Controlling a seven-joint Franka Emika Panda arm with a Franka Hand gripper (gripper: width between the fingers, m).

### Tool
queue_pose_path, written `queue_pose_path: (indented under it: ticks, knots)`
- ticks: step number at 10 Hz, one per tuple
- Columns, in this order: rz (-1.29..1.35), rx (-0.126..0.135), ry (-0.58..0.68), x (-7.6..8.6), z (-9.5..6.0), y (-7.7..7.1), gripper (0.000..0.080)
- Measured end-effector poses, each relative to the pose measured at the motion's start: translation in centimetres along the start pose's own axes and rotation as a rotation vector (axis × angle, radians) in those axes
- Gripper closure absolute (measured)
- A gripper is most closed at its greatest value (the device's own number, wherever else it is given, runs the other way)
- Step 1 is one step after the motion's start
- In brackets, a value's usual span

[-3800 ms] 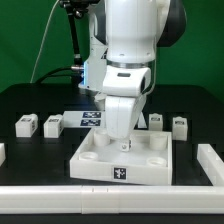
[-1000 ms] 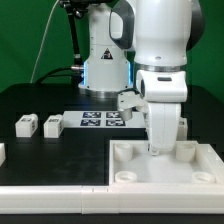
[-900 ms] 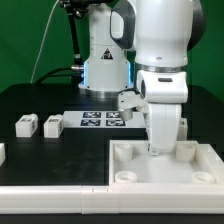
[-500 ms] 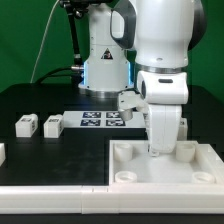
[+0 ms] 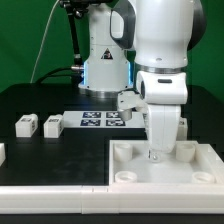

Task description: Assemble one leg

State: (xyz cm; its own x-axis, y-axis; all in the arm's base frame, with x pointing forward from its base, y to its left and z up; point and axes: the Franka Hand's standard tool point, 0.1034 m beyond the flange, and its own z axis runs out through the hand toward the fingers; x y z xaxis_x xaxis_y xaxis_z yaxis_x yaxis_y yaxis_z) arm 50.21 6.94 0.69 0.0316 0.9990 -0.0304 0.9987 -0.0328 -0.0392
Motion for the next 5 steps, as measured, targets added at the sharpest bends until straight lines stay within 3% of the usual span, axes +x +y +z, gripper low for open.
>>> queue_pose_path:
  ticks: [4, 5]
  knots:
    - [0.006, 0.0, -0.001, -0.04, -0.09, -0.07, 0.0151]
    - [0.026, -0.004, -0.003, -0.09, -0.76, -0.39, 0.015]
